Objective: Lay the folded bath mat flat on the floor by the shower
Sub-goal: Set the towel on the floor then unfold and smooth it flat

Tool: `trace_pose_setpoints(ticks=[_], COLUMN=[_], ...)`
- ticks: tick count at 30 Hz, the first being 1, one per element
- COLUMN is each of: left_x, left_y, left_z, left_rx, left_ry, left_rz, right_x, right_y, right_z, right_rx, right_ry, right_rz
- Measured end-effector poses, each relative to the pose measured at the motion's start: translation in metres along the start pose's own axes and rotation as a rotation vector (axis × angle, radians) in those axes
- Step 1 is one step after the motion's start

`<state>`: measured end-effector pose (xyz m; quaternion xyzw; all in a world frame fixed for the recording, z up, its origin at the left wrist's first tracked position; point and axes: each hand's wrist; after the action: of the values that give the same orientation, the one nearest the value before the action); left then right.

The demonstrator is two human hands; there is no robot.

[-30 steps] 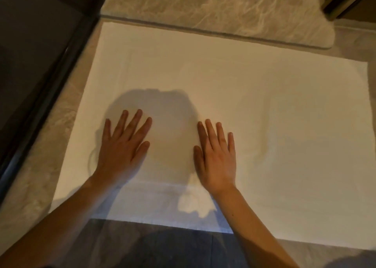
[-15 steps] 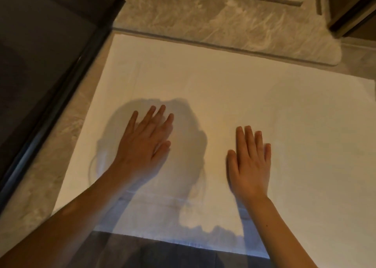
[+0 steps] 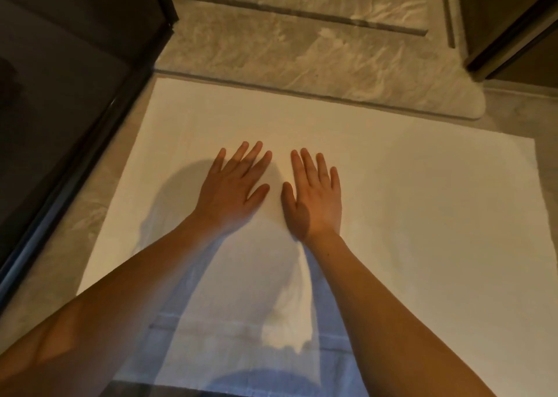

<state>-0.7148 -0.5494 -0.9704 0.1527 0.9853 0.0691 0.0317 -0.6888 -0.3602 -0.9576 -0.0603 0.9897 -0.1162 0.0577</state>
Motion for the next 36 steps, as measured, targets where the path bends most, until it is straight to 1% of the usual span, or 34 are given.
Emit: trace_pose_setpoints(ticks=[3,5,8,11,13,15,16,18,20,22,24,25,28,30,33,36], left_x=[0.001,0.002,0.000,-0.001,-0.003,-0.011,-0.018,-0.039,-0.060,-0.067,-0.066,-0.066,-0.066,-0.065,-0.070,-0.085], left_y=[-0.021,-0.024,-0.018,-0.016,-0.014,-0.002,0.011,0.045,0.069,0.072,0.066,0.065,0.067,0.068,0.078,0.101], left_z=[0.000,-0.002,-0.006,-0.012,-0.017,-0.022,-0.024,-0.021,-0.011,-0.004,0.001,0.001,0.003,0.001,-0.005,-0.002], left_rx=[0.021,0.024,0.015,-0.029,-0.042,-0.045,-0.050,-0.068,-0.060,-0.040,-0.039,-0.035,-0.026,-0.020,-0.026,-0.055], left_ry=[0.011,0.007,0.012,0.014,-0.011,0.005,0.023,0.017,-0.044,-0.089,-0.082,-0.085,-0.104,-0.110,-0.091,-0.103], left_rz=[-0.076,-0.095,-0.098,-0.085,-0.118,-0.137,-0.104,0.074,0.214,0.229,0.213,0.215,0.209,0.202,0.195,0.293], right_x=[-0.001,0.001,-0.002,-0.033,-0.067,-0.100,-0.114,-0.134,-0.140,-0.138,-0.139,-0.143,-0.162,-0.172,-0.168,-0.167], right_y=[0.001,0.000,0.003,0.022,0.047,0.076,0.088,0.103,0.105,0.104,0.110,0.117,0.147,0.159,0.145,0.119], right_z=[0.001,-0.001,-0.005,-0.008,-0.011,-0.018,-0.021,-0.023,-0.021,-0.021,-0.021,-0.022,-0.027,-0.028,-0.026,-0.016], right_rx=[0.022,0.035,0.048,0.054,0.044,0.033,0.029,0.013,0.013,0.021,0.033,0.040,0.033,0.015,0.038,0.026], right_ry=[0.006,0.007,-0.029,-0.039,-0.023,0.006,0.013,0.013,0.018,0.021,0.027,0.035,0.070,0.072,0.087,0.093], right_rz=[-0.004,-0.018,-0.043,-0.059,-0.009,0.104,0.157,0.204,0.206,0.192,0.174,0.191,0.335,0.371,0.388,0.320])
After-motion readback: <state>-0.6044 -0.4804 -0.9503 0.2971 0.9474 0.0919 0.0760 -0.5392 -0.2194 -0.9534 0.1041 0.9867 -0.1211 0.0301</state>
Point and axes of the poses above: each hand's wrist, its own x-axis towards the middle knuckle, its own z-axis out of the palm, y = z × x, and after that the axes turned 6 degrees about -z, right-handed
